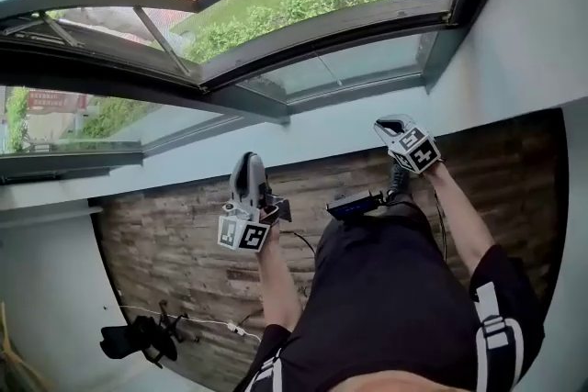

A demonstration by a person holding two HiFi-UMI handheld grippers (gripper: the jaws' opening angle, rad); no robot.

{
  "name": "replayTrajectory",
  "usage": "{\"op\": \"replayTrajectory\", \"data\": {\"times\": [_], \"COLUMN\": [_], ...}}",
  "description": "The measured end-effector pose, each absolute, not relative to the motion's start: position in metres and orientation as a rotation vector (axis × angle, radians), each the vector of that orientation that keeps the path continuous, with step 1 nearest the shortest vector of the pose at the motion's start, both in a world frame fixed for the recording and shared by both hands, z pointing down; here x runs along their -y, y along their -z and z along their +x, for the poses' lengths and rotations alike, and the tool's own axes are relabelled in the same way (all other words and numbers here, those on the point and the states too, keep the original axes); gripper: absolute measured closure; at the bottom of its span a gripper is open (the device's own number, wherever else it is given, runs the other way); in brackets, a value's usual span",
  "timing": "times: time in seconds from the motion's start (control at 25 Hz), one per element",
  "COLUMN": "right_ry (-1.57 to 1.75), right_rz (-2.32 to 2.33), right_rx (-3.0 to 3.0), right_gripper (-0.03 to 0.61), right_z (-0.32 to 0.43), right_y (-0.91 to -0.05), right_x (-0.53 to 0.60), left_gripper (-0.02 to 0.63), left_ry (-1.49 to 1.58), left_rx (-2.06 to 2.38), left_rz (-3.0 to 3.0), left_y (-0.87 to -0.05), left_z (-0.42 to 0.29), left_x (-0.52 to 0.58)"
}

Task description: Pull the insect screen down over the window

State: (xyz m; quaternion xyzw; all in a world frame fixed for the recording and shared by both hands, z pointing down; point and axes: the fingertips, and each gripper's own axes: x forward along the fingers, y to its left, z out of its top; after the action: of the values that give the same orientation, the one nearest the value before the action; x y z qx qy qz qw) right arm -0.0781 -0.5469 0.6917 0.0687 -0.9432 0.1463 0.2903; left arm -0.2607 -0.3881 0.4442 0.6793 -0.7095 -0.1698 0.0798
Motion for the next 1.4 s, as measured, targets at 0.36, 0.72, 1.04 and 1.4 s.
{"op": "replayTrajectory", "data": {"times": [0.36,0.72,1.04,1.4], "right_ry": [-0.843,-1.585,-1.61,-1.578], "right_rz": [0.62,0.965,0.817,0.646], "right_rx": [2.52,2.591,3.0,3.211], "right_gripper": [0.555,0.555,0.555,0.557], "right_z": [0.038,0.113,0.113,0.188], "right_y": [-0.677,-0.622,-0.499,-0.44], "right_x": [0.484,0.329,0.3,0.226], "left_gripper": [0.565,0.565,0.565,0.565], "left_ry": [0.55,0.653,0.82,0.835], "left_rx": [1.762,1.635,1.698,1.551], "left_rz": [2.129,2.072,2.181,2.312], "left_y": [-0.475,-0.493,-0.426,-0.388], "left_z": [-0.189,-0.173,-0.178,-0.056], "left_x": [0.355,0.218,0.14,0.106]}}
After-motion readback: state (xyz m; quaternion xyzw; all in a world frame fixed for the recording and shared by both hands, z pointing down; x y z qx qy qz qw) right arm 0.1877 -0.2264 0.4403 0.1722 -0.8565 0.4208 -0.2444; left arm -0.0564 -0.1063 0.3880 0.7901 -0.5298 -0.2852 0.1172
